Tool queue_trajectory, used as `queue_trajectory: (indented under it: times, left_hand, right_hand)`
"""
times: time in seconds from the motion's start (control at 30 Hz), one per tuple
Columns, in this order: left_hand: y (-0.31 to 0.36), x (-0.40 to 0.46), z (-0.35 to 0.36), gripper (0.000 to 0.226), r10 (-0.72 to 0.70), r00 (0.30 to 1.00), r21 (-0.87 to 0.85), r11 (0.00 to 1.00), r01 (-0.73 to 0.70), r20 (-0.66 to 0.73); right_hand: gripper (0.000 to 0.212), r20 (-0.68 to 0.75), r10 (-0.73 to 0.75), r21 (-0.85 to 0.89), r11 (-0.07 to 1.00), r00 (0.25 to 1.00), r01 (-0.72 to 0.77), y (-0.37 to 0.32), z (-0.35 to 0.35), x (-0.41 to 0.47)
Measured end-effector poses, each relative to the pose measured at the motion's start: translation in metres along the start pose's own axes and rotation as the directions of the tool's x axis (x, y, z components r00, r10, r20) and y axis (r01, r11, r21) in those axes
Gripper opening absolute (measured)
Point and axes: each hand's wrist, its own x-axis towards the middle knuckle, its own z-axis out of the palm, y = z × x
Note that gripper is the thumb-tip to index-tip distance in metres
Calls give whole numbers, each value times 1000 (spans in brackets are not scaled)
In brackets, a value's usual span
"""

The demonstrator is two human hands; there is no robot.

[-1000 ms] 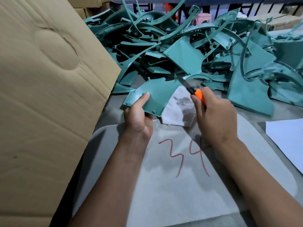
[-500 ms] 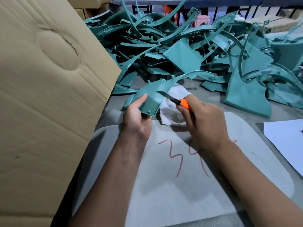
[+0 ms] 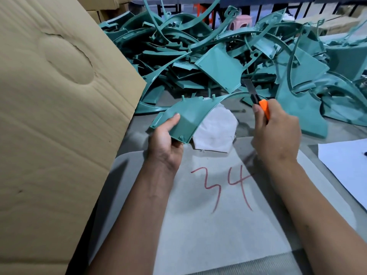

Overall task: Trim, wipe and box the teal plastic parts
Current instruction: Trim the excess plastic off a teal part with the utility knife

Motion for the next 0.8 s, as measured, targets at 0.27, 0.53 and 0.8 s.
queue_trajectory:
  times: [0.27, 0.53, 0.8]
  left_hand:
    - [1, 2, 6, 33, 95, 993, -41, 994, -98, -71]
    - [2, 4, 4, 29, 54, 996, -70, 996, -59, -66]
    - [2, 2, 0, 34, 71, 997, -44, 997, -70, 7]
  right_hand:
    - [31, 125, -492, 295, 847, 862, 441, -39, -8, -25]
    - [35, 247, -566, 253, 821, 786, 512, -43, -5, -33]
    - [32, 40, -409, 177, 901, 912, 396, -34, -6, -22]
